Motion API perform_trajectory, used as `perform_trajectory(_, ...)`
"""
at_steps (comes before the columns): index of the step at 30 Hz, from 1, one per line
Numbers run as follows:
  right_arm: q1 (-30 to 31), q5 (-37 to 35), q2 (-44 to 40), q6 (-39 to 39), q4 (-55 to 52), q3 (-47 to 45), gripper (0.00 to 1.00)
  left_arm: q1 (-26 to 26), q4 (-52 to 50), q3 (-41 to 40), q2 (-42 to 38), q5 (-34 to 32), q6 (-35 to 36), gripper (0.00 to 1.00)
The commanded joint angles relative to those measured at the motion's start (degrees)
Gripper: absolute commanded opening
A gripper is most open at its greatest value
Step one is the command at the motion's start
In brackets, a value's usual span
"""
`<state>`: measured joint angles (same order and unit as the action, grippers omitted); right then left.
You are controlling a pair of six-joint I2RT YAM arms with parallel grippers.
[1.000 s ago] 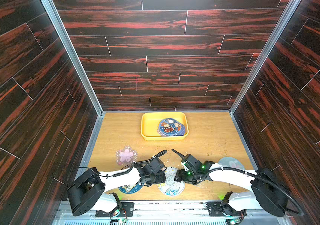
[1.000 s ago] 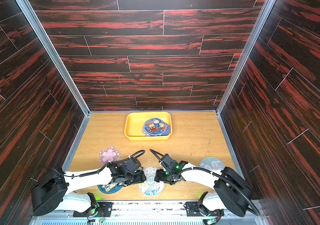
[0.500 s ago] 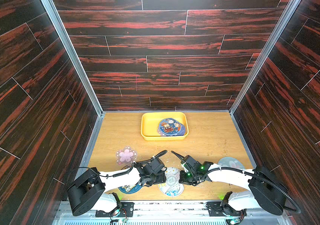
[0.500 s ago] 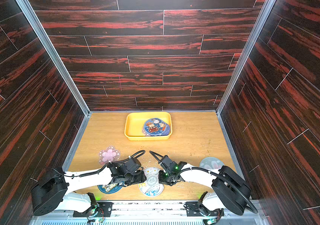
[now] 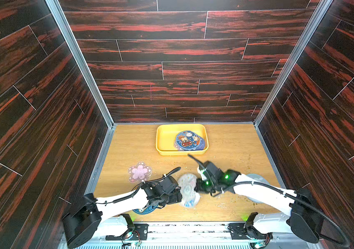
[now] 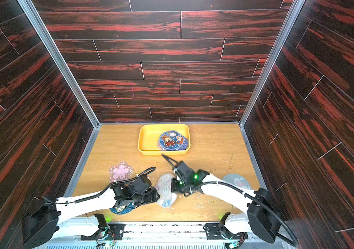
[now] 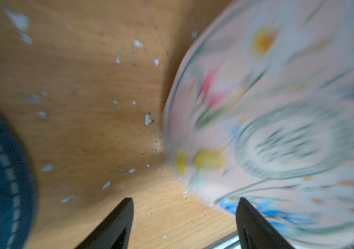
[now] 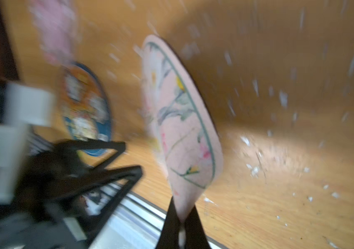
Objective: Put the coasters into the storage box
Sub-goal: Pick up the coaster from the center of the board, then place the coaster in the storage box.
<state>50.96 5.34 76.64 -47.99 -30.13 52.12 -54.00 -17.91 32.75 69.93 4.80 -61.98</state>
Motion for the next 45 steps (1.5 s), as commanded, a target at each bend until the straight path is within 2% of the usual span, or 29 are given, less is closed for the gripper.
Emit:
perform_trajectory(1,-2.4,-1.0,-0.2,4.6,-4.8,6.4,0.00,0.3,-3.4,0.1,-2.5,-2.8,-0.5,0.79)
perform_trajectory(7,-9.5,3.0,4.1,11.9,-5.8,15.9,0.00,1.2,-3.8,-0.1,-4.5,-3.7,-0.6,0.81)
perform_trajectory(17,-19.1,9.6,18.2,20.2,-3.8,34.0,0.00,2.8,-2.4,-0.4,-4.3,-3.8,-1.0,0.83)
perform_trajectory(28,-22.8,16.1,36.1,21.7,-0.3,53.6,0.00,5.1,-1.4,-0.3,-2.4,-2.0,0.0,0.83)
perform_trajectory(36,-24.0,20.5,50.6,19.4,0.1,66.7,0.00,6.5,-1.2,-1.2,-2.4,-1.0,-0.1,0.83)
perform_trajectory(45,-26.2,17.6,60.3,19.6,-5.8,73.3,0.00,7.1,-2.0,-1.3,-3.0,-0.9,0.3,0.84)
